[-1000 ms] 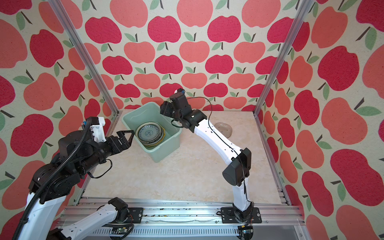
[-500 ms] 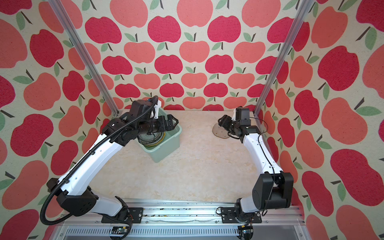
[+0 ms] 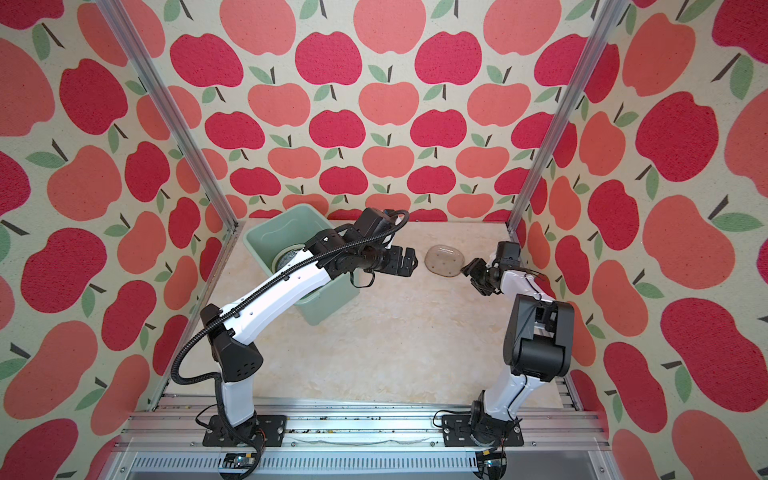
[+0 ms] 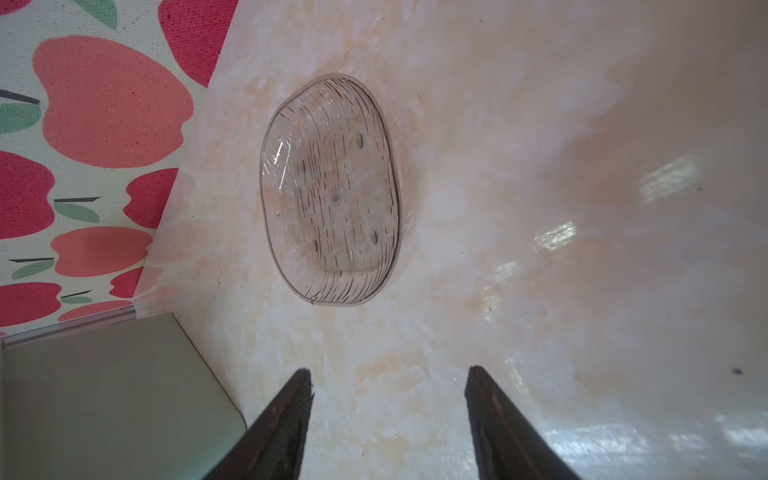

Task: Place the plates into the plastic bin on the countertop
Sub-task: 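Move the right gripper to the smaller clear glass plate and grip its rim, then lift the small clear glass plate and carry it toward the bin with the right gripper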

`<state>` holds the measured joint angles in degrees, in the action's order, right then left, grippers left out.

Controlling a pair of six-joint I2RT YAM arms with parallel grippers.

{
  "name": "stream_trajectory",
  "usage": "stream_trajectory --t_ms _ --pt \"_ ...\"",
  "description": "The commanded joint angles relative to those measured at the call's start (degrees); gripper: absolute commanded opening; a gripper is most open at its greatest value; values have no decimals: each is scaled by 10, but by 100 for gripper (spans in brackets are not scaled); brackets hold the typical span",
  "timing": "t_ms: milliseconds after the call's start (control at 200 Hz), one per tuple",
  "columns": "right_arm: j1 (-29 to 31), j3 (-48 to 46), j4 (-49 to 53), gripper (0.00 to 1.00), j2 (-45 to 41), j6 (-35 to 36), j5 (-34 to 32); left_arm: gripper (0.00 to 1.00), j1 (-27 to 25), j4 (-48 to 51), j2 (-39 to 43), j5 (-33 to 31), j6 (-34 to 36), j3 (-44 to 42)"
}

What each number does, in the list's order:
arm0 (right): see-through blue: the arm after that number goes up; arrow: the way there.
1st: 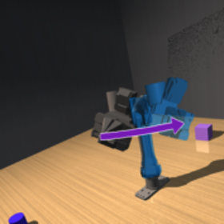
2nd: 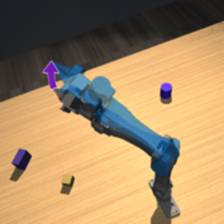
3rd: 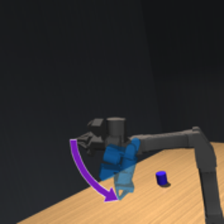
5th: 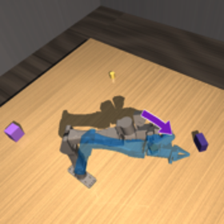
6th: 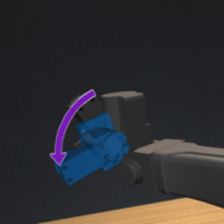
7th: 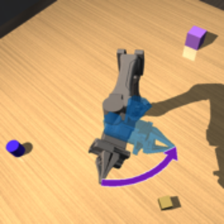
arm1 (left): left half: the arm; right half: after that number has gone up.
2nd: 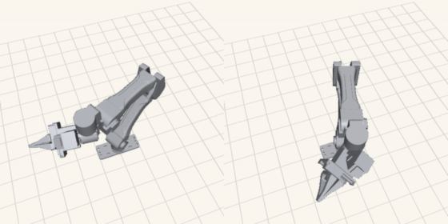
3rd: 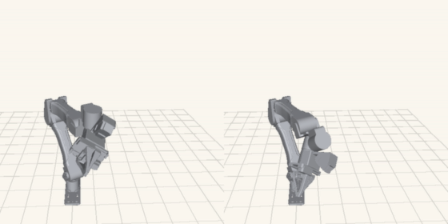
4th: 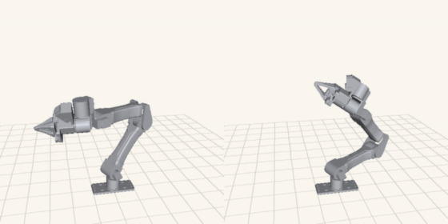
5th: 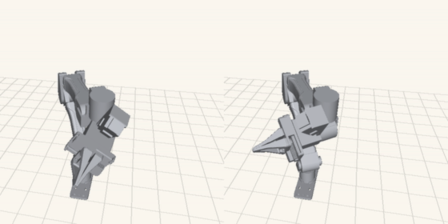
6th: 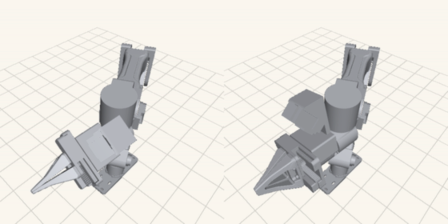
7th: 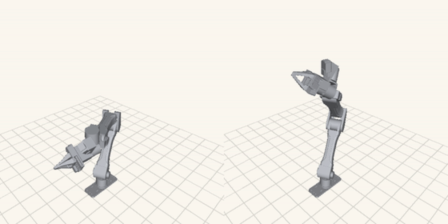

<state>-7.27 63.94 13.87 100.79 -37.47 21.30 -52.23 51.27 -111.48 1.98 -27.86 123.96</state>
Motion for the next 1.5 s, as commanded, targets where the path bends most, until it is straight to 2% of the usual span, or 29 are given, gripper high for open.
stream_trajectory --t_ms 0,425,996,1116,1301,1496 --pt "-2 22 -31 60 46 4 20 99 -15 39 -3 -11 25 37" --pt "6 95 -50 50 167 6 13 99 -27 30 28 -24 23 1" --pt "9 157 -44 20 244 7 26 99 -23 36 22 -40 24 21" --pt "9 162 -44 10 245 10 30 99 -19 43 25 -43 14 26" --pt "10 150 -44 7 207 5 29 99 -6 47 45 -50 -15 19" --pt "14 141 -8 3 120 7 19 99 2 42 100 -83 -12 -18"
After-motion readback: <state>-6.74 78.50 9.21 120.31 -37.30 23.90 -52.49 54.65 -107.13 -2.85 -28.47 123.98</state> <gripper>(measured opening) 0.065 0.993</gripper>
